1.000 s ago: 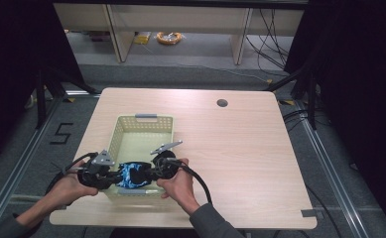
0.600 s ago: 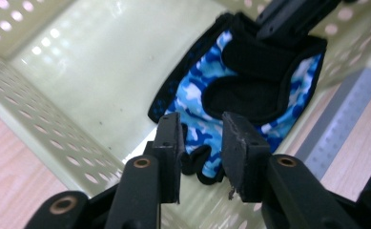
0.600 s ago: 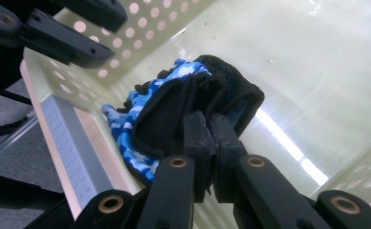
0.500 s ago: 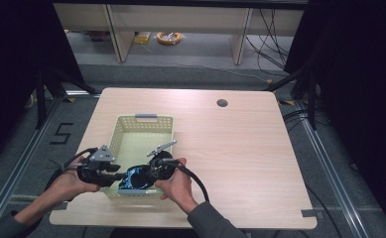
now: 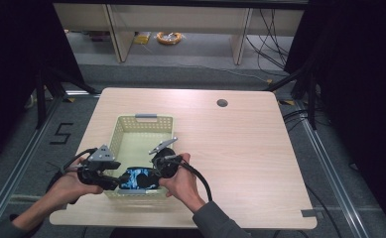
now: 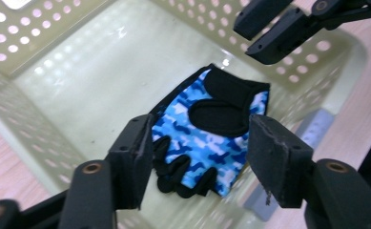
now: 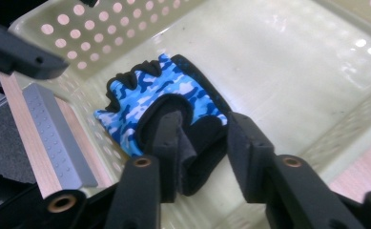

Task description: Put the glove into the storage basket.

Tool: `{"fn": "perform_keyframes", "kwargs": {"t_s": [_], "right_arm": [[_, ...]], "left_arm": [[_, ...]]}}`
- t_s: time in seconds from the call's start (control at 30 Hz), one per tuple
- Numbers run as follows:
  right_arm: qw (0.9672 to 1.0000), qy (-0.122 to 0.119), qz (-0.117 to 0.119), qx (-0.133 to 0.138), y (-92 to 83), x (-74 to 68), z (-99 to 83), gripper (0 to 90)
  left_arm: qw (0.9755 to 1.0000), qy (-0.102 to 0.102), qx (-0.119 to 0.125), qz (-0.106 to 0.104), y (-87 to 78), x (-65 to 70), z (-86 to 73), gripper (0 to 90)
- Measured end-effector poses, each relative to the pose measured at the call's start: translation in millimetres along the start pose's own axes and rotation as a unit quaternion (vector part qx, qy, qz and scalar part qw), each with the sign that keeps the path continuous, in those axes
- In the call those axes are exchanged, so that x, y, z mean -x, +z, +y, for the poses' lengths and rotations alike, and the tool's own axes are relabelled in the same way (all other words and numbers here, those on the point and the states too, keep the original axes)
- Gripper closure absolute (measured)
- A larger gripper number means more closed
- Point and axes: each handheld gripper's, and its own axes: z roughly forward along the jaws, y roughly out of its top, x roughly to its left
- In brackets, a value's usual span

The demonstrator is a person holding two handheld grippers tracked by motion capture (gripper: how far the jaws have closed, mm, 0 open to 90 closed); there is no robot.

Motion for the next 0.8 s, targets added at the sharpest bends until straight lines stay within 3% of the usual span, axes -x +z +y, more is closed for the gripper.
{"fn": "perform_keyframes", "kwargs": {"t_s": [0.2,0.27,0.3,0.37,0.4,0.43,0.47,0.5,0.6,0.67,0.8], "right_arm": [[0.9996,0.001,0.004,0.028,-16.9,5.8,-2.8,59.2],[0.9986,-0.023,0.004,0.047,-21.4,11.4,-5.5,57.9],[0.9986,-0.011,0.007,0.051,-25.4,12.0,-7.3,56.8],[0.9980,-0.017,0.004,0.062,-31.9,16.2,-11.7,55.8],[0.9980,-0.008,0.001,0.062,-37.3,17.8,-14.8,54.8],[0.9972,-0.003,-0.002,0.074,-39.6,19.7,-17.5,53.5],[0.9980,0.005,0.002,0.063,-44.8,20.4,-18.9,52.6],[0.9971,0.003,-0.001,0.076,-47.8,23.8,-22.2,51.5],[0.9968,0.008,0.000,0.079,-57.8,29.2,-28.7,47.7],[0.9959,0.017,0.000,0.089,-62.1,33.1,-34.6,45.4],[0.9945,0.032,0.002,0.100,-73.5,39.1,-45.4,41.7]], "left_arm": [[0.9995,-0.016,0.026,0.003,-0.4,7.1,2.4,33.8],[0.9995,-0.014,0.030,-0.003,-0.7,10.1,3.4,32.1],[0.9993,-0.013,0.033,-0.005,-0.2,12.0,3.9,31.1],[0.9990,-0.018,0.039,-0.009,1.3,18.0,4.7,30.1],[0.9991,-0.015,0.040,-0.007,1.3,20.2,5.3,29.5],[0.9988,-0.016,0.044,-0.013,1.6,22.2,5.8,28.7],[0.9986,-0.016,0.047,-0.020,1.7,25.1,6.5,28.2],[0.9985,-0.014,0.049,-0.023,1.7,26.5,7.2,27.5],[0.9972,-0.024,0.060,-0.037,3.9,32.4,9.0,22.5],[0.9969,-0.028,0.067,-0.032,4.7,37.3,10.5,21.3],[0.9968,-0.016,0.072,-0.032,4.5,46.3,13.5,19.6]]}}
